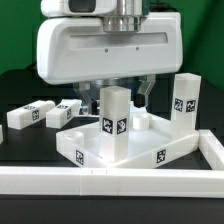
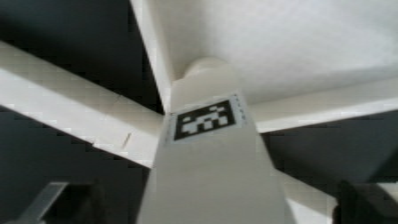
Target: Assemble desk
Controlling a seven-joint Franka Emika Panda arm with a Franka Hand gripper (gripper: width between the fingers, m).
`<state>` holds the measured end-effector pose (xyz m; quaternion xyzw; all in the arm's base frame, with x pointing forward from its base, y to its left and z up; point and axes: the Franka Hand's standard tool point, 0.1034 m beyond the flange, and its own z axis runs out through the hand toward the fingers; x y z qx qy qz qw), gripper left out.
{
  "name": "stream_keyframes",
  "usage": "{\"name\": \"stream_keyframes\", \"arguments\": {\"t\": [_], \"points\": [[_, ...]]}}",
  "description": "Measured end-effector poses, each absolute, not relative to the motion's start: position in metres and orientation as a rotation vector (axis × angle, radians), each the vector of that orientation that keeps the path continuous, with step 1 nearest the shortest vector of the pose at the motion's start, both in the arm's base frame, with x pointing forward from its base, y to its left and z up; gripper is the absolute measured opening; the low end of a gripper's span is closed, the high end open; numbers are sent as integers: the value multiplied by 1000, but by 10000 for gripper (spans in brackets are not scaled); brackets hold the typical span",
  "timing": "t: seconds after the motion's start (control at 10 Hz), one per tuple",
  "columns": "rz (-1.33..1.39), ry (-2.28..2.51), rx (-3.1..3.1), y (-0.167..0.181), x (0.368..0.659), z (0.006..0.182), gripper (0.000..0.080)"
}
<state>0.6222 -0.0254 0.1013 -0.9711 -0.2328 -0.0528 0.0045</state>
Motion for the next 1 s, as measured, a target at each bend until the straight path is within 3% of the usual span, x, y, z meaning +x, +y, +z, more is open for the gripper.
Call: {"name": "stream_keyframes", "arguments": {"t": [0.1,0.2,0.3,0.4,1.0], "points": [[-165,-700,-3048,-25,622,101,515],[-165,-699,-3048,-25,622,101,515],[-165,-678,-3052,-25,622,101,377],[-166,-664,-3056,-27,622,101,289],[-158,-160,-3129,-48,621,102,289]]}}
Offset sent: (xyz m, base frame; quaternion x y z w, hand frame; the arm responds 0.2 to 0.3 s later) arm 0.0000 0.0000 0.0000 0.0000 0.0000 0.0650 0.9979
